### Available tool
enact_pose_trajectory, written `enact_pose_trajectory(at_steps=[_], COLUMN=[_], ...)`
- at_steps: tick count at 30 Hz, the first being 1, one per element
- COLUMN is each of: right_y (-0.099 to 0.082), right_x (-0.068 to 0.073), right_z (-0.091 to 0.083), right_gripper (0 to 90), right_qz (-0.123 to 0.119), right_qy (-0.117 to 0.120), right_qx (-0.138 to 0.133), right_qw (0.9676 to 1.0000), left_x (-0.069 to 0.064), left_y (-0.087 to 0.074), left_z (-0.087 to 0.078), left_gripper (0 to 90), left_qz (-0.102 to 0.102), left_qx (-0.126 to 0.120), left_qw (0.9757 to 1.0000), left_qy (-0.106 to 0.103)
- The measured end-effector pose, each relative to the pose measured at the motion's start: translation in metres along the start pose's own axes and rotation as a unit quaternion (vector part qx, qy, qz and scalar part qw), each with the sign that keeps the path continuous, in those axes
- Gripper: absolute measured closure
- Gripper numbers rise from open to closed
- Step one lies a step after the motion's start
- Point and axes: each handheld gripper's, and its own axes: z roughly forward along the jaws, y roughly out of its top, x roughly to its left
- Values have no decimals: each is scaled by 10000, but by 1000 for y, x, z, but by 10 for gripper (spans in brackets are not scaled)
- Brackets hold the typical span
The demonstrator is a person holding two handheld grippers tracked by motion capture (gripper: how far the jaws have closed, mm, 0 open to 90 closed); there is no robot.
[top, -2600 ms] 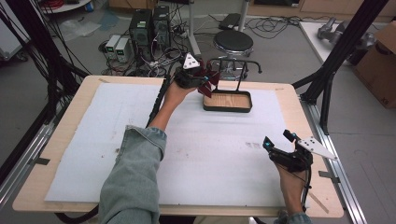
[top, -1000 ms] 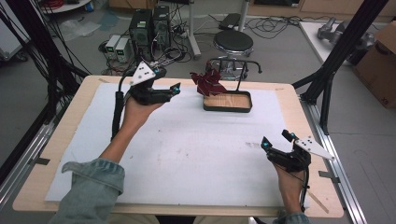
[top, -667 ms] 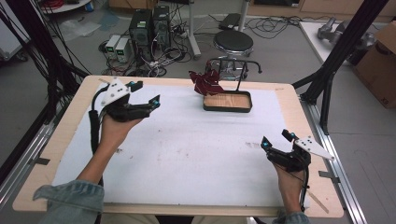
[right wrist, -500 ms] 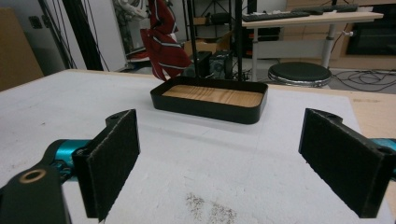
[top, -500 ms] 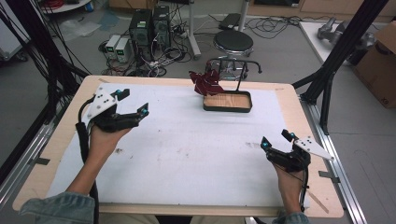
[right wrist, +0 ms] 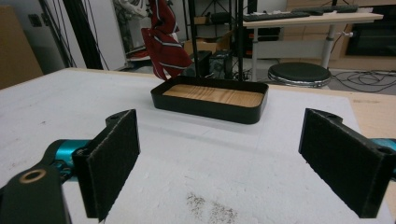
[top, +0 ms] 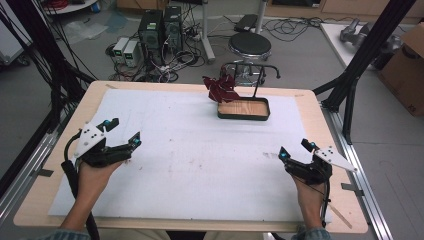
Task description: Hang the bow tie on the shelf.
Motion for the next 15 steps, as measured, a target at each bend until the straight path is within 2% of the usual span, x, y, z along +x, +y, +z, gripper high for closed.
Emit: enact_pose_trajectory(at_steps=[9, 15], right_y=[-1, -2], right_x=[0, 1], right_z=[1, 1], right_gripper=[114, 114], right_qz=[-2, -38], right_qy=[-15, -31], right_qx=[36, 65], right_qw=[10000, 10000], left_x=[2, 3], left_y=[-26, -45], left_z=[-15, -15], left_gripper=[179, 179], left_qz=[-142, -162], left_qx=[39, 258], left_qw=[9997, 9991], left_qy=[206, 282])
